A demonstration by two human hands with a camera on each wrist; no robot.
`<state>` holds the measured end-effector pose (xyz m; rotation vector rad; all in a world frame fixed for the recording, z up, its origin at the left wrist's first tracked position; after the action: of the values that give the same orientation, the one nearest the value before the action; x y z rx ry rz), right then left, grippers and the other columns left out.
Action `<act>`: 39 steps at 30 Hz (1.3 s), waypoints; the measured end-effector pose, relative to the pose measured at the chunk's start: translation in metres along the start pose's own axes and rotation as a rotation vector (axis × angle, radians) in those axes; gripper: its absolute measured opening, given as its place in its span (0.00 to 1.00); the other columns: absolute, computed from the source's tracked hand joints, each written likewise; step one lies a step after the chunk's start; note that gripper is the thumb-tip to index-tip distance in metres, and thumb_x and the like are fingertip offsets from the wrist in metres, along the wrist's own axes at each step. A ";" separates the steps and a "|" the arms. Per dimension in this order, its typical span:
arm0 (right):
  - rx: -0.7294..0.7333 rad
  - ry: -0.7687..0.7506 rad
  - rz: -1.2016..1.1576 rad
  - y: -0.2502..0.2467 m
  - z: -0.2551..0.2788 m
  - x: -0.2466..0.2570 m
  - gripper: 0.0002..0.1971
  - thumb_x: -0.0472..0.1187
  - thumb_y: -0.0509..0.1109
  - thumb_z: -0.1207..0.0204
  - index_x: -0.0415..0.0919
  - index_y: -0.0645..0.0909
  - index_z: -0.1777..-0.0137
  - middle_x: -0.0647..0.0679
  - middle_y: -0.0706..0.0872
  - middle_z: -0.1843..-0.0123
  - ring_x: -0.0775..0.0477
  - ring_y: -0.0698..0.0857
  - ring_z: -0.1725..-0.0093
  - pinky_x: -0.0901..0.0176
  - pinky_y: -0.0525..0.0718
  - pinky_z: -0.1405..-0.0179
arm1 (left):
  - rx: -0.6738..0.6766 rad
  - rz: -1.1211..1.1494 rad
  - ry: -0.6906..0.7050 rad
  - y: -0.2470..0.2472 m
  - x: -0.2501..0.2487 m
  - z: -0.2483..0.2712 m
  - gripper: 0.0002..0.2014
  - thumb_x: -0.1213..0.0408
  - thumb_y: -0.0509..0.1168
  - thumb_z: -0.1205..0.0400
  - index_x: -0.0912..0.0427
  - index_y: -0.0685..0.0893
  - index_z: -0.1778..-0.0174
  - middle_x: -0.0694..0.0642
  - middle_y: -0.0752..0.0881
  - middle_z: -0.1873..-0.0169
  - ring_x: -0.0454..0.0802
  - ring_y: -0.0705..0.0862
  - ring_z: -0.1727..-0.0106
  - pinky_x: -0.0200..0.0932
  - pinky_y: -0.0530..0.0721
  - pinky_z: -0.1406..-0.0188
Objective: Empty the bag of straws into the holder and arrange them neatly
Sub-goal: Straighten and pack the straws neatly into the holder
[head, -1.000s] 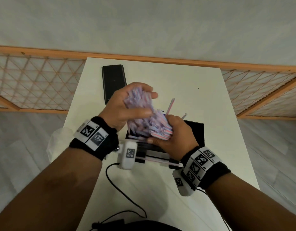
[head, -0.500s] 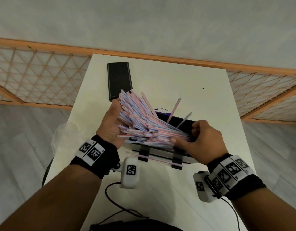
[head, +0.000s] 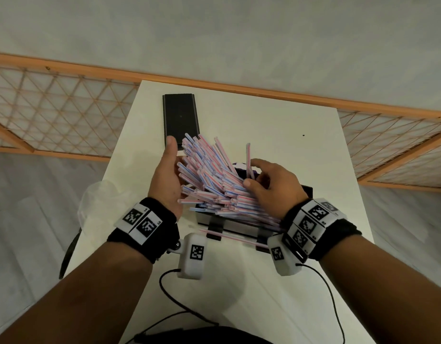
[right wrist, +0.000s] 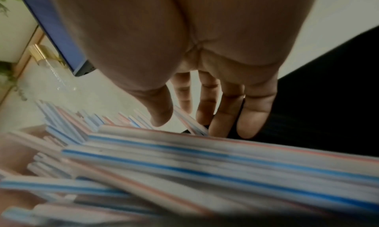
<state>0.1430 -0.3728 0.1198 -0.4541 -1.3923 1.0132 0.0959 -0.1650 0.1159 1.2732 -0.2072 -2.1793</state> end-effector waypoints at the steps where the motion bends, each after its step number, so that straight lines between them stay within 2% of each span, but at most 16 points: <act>1: 0.028 -0.024 0.034 -0.001 -0.002 0.003 0.16 0.48 0.71 0.19 0.53 0.82 0.32 0.49 0.84 0.58 0.47 0.82 0.55 0.58 0.76 0.53 | 0.019 -0.036 -0.007 -0.002 0.000 0.000 0.43 0.28 0.52 0.19 0.65 0.86 0.32 0.67 0.89 0.38 0.65 0.88 0.36 0.62 0.82 0.31; 4: 0.109 -0.082 0.116 0.000 -0.010 0.004 0.08 0.46 0.69 0.18 0.51 0.86 0.41 0.50 0.82 0.61 0.47 0.80 0.59 0.60 0.72 0.57 | 0.027 -0.168 0.006 -0.007 -0.002 0.003 0.45 0.24 0.53 0.27 0.61 0.88 0.34 0.65 0.91 0.42 0.64 0.90 0.38 0.63 0.82 0.30; 8: 0.155 -0.103 0.143 0.003 -0.014 0.003 0.06 0.44 0.69 0.18 0.51 0.85 0.44 0.52 0.78 0.61 0.49 0.76 0.60 0.60 0.70 0.54 | 0.035 -0.399 0.004 -0.016 -0.008 0.010 0.46 0.18 0.52 0.39 0.50 0.91 0.44 0.57 0.94 0.48 0.59 0.91 0.42 0.61 0.83 0.33; 11: 0.136 -0.094 0.137 0.000 -0.008 0.005 0.07 0.41 0.69 0.18 0.47 0.87 0.44 0.57 0.81 0.57 0.49 0.80 0.52 0.62 0.71 0.53 | 0.141 -0.583 -0.013 -0.029 -0.015 0.010 0.51 0.12 0.56 0.48 0.43 0.86 0.39 0.54 0.91 0.43 0.57 0.90 0.44 0.60 0.89 0.42; 12: 0.107 -0.092 0.122 -0.002 -0.006 0.006 0.08 0.40 0.69 0.18 0.46 0.88 0.45 0.55 0.83 0.55 0.48 0.82 0.51 0.62 0.72 0.52 | 0.219 -0.673 -0.011 -0.033 -0.018 0.010 0.49 0.14 0.65 0.47 0.41 0.83 0.36 0.52 0.90 0.41 0.54 0.90 0.45 0.57 0.90 0.46; 14: -0.005 -0.126 0.081 -0.011 -0.002 0.008 0.08 0.37 0.68 0.18 0.45 0.89 0.46 0.51 0.87 0.53 0.48 0.84 0.52 0.61 0.75 0.52 | 0.376 -0.884 0.011 -0.033 -0.022 0.012 0.42 0.33 0.80 0.43 0.39 0.80 0.33 0.46 0.90 0.41 0.47 0.89 0.44 0.52 0.90 0.49; 16: -0.145 -0.193 0.029 -0.025 0.005 0.012 0.08 0.36 0.68 0.18 0.44 0.89 0.47 0.50 0.90 0.54 0.49 0.85 0.56 0.59 0.79 0.53 | 0.412 -0.992 0.057 -0.028 -0.023 0.014 0.32 0.47 0.86 0.37 0.40 0.84 0.38 0.44 0.92 0.47 0.44 0.90 0.49 0.49 0.91 0.52; 20: -0.301 -0.319 -0.057 -0.053 0.024 0.021 0.08 0.36 0.66 0.16 0.44 0.86 0.45 0.54 0.90 0.54 0.52 0.87 0.55 0.62 0.82 0.53 | 0.293 -0.881 0.084 -0.016 -0.019 0.016 0.12 0.54 0.79 0.24 0.45 0.90 0.46 0.50 0.94 0.55 0.58 0.92 0.52 0.50 0.93 0.57; 24: -0.309 -0.395 -0.094 -0.042 0.038 0.018 0.11 0.39 0.64 0.17 0.42 0.87 0.42 0.51 0.90 0.49 0.53 0.87 0.50 0.58 0.84 0.47 | 0.264 -0.836 0.041 -0.014 -0.019 0.018 0.10 0.54 0.77 0.22 0.46 0.90 0.46 0.50 0.94 0.55 0.59 0.93 0.53 0.50 0.93 0.55; 26: -0.156 -0.314 -0.075 -0.022 0.039 0.006 0.15 0.45 0.68 0.19 0.44 0.84 0.34 0.49 0.89 0.42 0.51 0.86 0.43 0.53 0.84 0.40 | 0.314 -0.784 -0.017 -0.014 -0.018 0.022 0.15 0.49 0.76 0.24 0.47 0.89 0.42 0.51 0.94 0.51 0.59 0.92 0.50 0.51 0.91 0.52; 28: 0.049 -0.192 0.010 -0.004 0.042 -0.012 0.29 0.58 0.72 0.23 0.44 0.77 0.26 0.50 0.85 0.35 0.48 0.83 0.36 0.55 0.79 0.35 | 0.401 -0.770 -0.048 -0.013 -0.016 0.028 0.22 0.49 0.82 0.29 0.49 0.89 0.41 0.52 0.93 0.47 0.54 0.91 0.49 0.52 0.91 0.48; 30: 0.126 -0.163 0.125 0.009 0.045 -0.028 0.42 0.78 0.68 0.36 0.47 0.76 0.31 0.54 0.80 0.41 0.49 0.81 0.40 0.59 0.78 0.40 | 0.457 -0.793 -0.030 -0.013 -0.013 0.029 0.28 0.49 0.84 0.34 0.52 0.89 0.38 0.53 0.93 0.44 0.54 0.91 0.42 0.53 0.90 0.43; 32: 0.133 -0.165 0.186 0.016 0.044 -0.035 0.49 0.88 0.56 0.44 0.50 0.77 0.37 0.55 0.77 0.46 0.50 0.79 0.45 0.56 0.80 0.43 | 0.465 -0.839 0.020 -0.010 -0.010 0.028 0.31 0.45 0.82 0.37 0.53 0.91 0.39 0.55 0.93 0.44 0.59 0.90 0.39 0.58 0.88 0.36; 34: 0.129 -0.180 0.197 0.022 0.039 -0.036 0.50 0.89 0.53 0.45 0.50 0.77 0.36 0.54 0.76 0.44 0.49 0.78 0.43 0.51 0.81 0.41 | 0.408 -0.926 0.061 -0.004 -0.008 0.025 0.28 0.38 0.79 0.38 0.48 0.93 0.45 0.55 0.94 0.50 0.60 0.91 0.44 0.64 0.87 0.37; 36: 0.148 -0.199 0.169 0.028 0.035 -0.032 0.51 0.88 0.58 0.46 0.50 0.74 0.32 0.53 0.77 0.40 0.49 0.78 0.39 0.50 0.80 0.37 | 0.352 -1.001 0.063 0.003 -0.006 0.024 0.26 0.34 0.74 0.38 0.45 0.93 0.50 0.52 0.94 0.56 0.56 0.93 0.52 0.62 0.89 0.41; 39: 0.161 -0.185 0.180 0.036 0.031 -0.026 0.52 0.85 0.61 0.47 0.50 0.70 0.29 0.53 0.77 0.36 0.47 0.77 0.35 0.48 0.79 0.34 | 0.320 -0.964 0.014 0.012 0.001 0.024 0.20 0.39 0.74 0.32 0.44 0.93 0.48 0.49 0.95 0.55 0.53 0.94 0.53 0.60 0.91 0.45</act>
<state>0.1055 -0.3831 0.0818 -0.3780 -1.4380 1.3314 0.0800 -0.1794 0.1327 1.8182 0.1048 -3.0161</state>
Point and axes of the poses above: each hand's wrist, its own z-axis away from the middle knuckle, its own y-axis out of the palm, x = y × z, the point moved 1 cm from there along -z, towards the middle knuckle
